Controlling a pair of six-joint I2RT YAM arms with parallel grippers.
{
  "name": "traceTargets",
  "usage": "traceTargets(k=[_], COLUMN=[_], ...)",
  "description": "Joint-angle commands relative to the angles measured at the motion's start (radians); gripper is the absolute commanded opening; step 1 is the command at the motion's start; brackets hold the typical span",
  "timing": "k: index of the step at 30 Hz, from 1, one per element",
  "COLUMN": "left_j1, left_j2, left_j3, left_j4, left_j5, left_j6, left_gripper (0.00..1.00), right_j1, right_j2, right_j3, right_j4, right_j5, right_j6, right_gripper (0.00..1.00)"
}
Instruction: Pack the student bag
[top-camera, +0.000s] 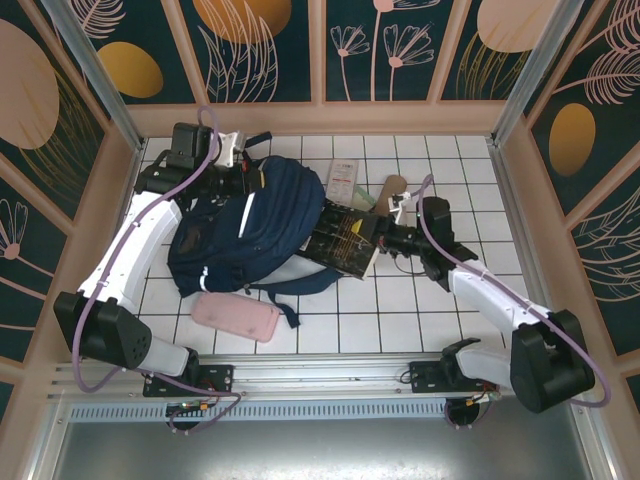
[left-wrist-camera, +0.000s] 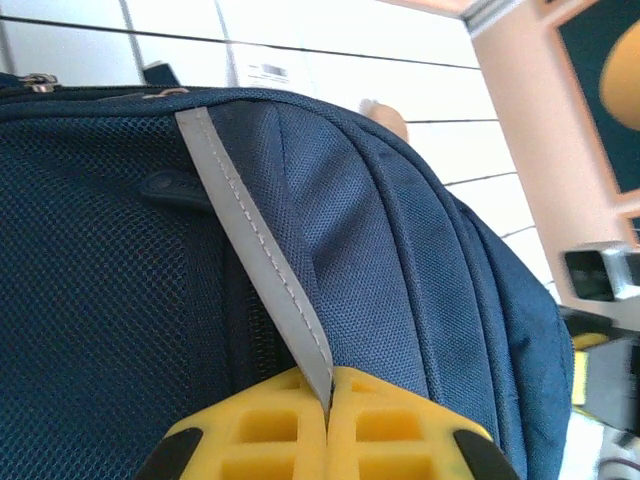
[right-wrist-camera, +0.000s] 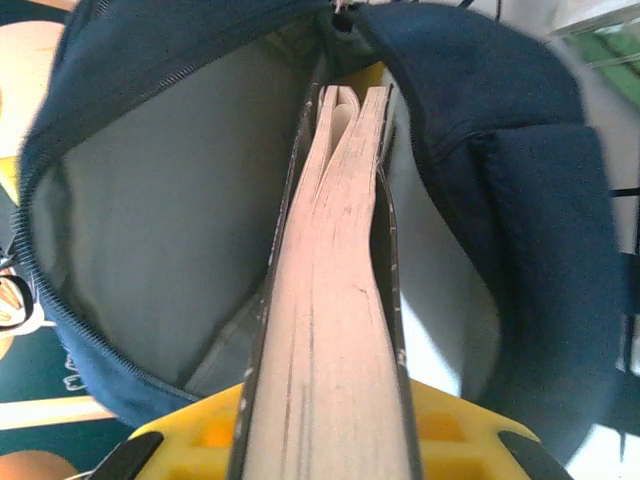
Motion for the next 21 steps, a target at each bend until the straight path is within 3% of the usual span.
traceTargets(k=[1, 5, 11, 21], left_j1=[-0.002, -0.001, -0.002, 0.008], left_j2=[-0.04, -0.05, -0.061, -0.073], left_j3=[0.079, 0.068, 0.053, 0.042], left_j4=[0.148, 0.173, 0.211, 0.262], left_j5=[0.179, 0.225, 0.266, 0.292], left_j6=[-0.033, -0.043, -0.071, -0.124], left_gripper=[0.0, 0.0, 0.0, 0.0], right_j1=[0.026, 0.045, 0.134, 0.286], right_j2=[0.014, 0.08, 0.21, 0.517], right_j3=[0.064, 0.075, 0.19, 0.45], right_j4=[0.214, 0.343, 0.333, 0.157], right_j5=[-0.047, -0.076, -0.015, 0.264], right_j6=[0.09, 0.234, 0.282, 0.333], right_gripper=[0.0, 0.0, 0.0, 0.0])
